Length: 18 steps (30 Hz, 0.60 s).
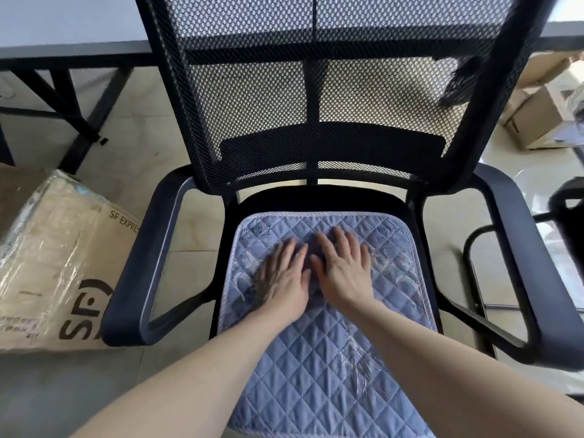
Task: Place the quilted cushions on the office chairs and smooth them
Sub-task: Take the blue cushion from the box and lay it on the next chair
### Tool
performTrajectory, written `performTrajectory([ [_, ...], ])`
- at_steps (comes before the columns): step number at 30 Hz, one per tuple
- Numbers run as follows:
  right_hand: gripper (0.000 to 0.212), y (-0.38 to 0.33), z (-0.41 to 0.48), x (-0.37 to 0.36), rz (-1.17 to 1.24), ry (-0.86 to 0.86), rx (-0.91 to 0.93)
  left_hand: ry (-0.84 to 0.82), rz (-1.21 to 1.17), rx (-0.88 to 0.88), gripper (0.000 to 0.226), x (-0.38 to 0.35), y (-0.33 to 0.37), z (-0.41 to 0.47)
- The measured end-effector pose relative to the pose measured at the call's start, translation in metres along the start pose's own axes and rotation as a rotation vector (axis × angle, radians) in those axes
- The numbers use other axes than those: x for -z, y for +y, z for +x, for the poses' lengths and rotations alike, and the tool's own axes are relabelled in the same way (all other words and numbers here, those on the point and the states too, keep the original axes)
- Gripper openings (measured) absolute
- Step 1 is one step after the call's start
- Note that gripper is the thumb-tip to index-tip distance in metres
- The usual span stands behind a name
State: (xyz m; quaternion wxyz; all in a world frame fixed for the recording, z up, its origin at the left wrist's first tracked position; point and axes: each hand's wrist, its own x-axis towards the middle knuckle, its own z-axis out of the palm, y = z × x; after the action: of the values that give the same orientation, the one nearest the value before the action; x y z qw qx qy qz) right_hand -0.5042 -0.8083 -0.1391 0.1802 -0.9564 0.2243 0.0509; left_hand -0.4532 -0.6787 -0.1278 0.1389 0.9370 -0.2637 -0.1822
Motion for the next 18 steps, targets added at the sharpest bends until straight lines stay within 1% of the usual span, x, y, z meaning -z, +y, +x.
performTrajectory([
  [3, 0.063, 0.027, -0.005, -0.009, -0.081, 0.025, -0.033, 0.014, 0.092, 0.089, 0.059, -0.009, -0.025, 0.0],
  [7, 0.068, 0.065, -0.015, -0.009, -0.144, 0.121, -0.149, 0.107, 0.212, 0.183, 0.072, -0.016, -0.054, -0.009],
  [9, 0.07, 0.079, -0.018, -0.006, -0.154, 0.146, -0.219, 0.134, 0.205, 0.235, 0.074, -0.016, -0.061, -0.013],
  [12, 0.067, 0.095, -0.022, 0.0, -0.127, 0.139, -0.265, 0.122, 0.154, 0.282, 0.074, -0.014, -0.064, -0.015],
  [16, 0.07, 0.085, -0.03, 0.008, -0.074, 0.134, -0.336, 0.085, 0.132, 0.33, 0.075, -0.007, -0.05, -0.022],
  [18, 0.072, 0.06, -0.041, 0.006, -0.084, 0.129, -0.302, 0.082, 0.15, 0.297, 0.074, -0.009, -0.037, -0.033],
])
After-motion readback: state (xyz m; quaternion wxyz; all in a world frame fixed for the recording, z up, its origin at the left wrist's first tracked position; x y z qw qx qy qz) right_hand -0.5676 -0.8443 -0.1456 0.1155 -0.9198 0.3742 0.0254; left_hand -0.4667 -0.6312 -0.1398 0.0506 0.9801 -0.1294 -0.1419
